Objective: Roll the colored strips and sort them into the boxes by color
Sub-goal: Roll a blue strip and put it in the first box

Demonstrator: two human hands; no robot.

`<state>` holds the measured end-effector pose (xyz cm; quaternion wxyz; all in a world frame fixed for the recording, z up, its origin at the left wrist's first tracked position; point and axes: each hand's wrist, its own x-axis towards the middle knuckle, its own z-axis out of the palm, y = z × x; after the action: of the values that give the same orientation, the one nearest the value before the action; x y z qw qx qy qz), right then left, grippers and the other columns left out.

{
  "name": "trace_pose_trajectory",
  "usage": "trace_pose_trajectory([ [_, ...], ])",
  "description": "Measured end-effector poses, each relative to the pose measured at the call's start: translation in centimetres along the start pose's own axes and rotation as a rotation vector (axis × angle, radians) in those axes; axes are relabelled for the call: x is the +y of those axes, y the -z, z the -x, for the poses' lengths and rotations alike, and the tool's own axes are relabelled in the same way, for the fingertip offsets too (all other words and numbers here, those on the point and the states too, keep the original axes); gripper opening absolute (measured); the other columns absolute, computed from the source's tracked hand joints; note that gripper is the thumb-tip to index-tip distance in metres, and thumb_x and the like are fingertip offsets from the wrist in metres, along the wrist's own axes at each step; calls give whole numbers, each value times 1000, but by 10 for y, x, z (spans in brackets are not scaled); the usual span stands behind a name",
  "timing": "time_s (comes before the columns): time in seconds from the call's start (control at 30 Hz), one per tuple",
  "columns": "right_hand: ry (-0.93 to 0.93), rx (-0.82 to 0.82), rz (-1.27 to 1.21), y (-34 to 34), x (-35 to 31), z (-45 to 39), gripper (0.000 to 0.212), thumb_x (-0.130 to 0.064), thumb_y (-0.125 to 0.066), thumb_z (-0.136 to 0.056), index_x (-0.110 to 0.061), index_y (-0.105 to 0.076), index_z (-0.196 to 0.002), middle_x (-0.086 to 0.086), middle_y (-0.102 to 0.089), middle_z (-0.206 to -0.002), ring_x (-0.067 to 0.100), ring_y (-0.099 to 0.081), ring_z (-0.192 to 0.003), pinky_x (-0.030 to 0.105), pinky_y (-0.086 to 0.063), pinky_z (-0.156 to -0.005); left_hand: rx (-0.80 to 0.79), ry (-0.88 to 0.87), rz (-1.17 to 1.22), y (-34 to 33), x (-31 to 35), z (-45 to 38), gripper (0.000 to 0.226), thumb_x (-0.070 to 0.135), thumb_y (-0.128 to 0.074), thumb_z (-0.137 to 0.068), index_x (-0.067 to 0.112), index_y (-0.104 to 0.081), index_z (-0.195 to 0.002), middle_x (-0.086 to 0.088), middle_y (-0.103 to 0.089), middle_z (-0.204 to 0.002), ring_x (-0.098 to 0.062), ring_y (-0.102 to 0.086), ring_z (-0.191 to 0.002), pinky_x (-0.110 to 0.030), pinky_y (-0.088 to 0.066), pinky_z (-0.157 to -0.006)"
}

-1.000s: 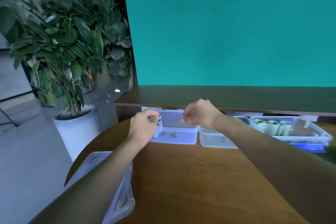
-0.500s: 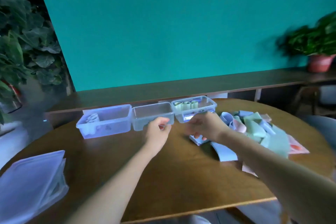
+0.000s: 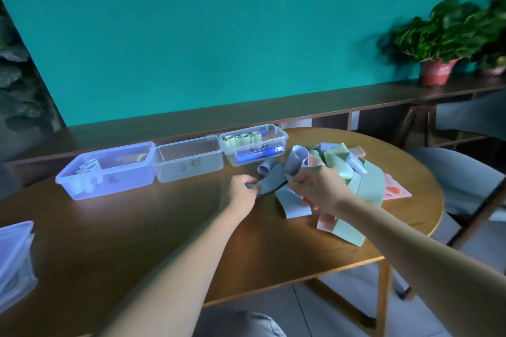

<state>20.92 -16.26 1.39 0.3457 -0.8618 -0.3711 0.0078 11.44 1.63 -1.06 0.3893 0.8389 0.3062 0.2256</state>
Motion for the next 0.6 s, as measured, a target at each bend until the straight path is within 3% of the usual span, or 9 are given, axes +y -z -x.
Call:
trace_pose_trajectory([
  [0.1, 12, -6, 3, -6, 1, -5, 13, -30, -67, -97, -20, -76, -94, 11, -68, -92, 11, -67, -54, 15, -45, -42, 95, 22, -3, 2, -2, -2, 19, 11, -66, -91, 20, -78, -103, 1, -71, -99, -17, -65, -90, -19, -44, -72],
  [0.17, 15, -10, -14, -9, -3, -7, 13, -29, -67, -96, -22, -74, -87, 10, -69, -87, 7, -65, -53, 18, -48, -44, 172, 9, 23, 6, 0, -2, 24, 4, -62, -90, 19, -78, -101, 0, -73, -102, -19, -66, -94, -20, -47, -78],
  [0.23, 31, -16, -26, -11, -10, -9, 18, -28, -65, -97, -17, -75, -87, 5, -72, -72, 4, -63, -60, 25, -54, -58, 240, -28, 74, 16, 6, 1, 28, -1, -62, -88, 17, -76, -103, -1, -73, -100, -17, -66, -91, -20, -47, -77],
  [0.27, 40, -21, -33, -12, -15, -10, 19, -27, -64, -98, -15, -76, -88, 2, -72, -68, 4, -64, -63, 23, -53, -62, 275, -51, 97, 23, 9, 2, 29, -1, -63, -86, 18, -76, -106, 0, -73, -98, -16, -66, -89, -21, -48, -78],
  [0.37, 79, -31, -62, -12, -35, -11, 16, -24, -65, -96, -17, -74, -84, -5, -72, -66, 1, -63, -50, 9, -41, -51, 340, -112, 170, 53, 16, 2, 34, -1, -64, -87, 18, -71, -114, 3, -71, -102, -12, -65, -88, -21, -49, -80],
  [0.47, 143, -32, -87, -14, -61, -13, 15, -21, -66, -95, -22, -71, -80, -11, -68, -61, -1, -60, -49, 7, -40, -52, 407, -172, 229, 88, 22, 5, 34, -3, -63, -88, 15, -68, -117, 4, -69, -104, -8, -63, -89, -8, -46, -76],
  [0.53, 185, -27, -123, -14, -85, -14, 13, -22, -65, -94, -23, -72, -83, -13, -70, -68, 1, -63, -57, 12, -45, -57, 428, -212, 237, 113, 26, 14, 32, -4, -60, -89, 15, -70, -114, 7, -69, -100, -6, -64, -91, -2, -44, -76],
  [0.6, 254, -7, -125, -15, -110, -16, 12, -21, -64, -94, -23, -72, -86, -8, -74, -82, 9, -67, -72, 22, -47, -68, 433, -246, 240, 137, 28, 24, 31, -4, -60, -89, 17, -72, -108, 8, -71, -97, -2, -66, -92, -7, -48, -83],
])
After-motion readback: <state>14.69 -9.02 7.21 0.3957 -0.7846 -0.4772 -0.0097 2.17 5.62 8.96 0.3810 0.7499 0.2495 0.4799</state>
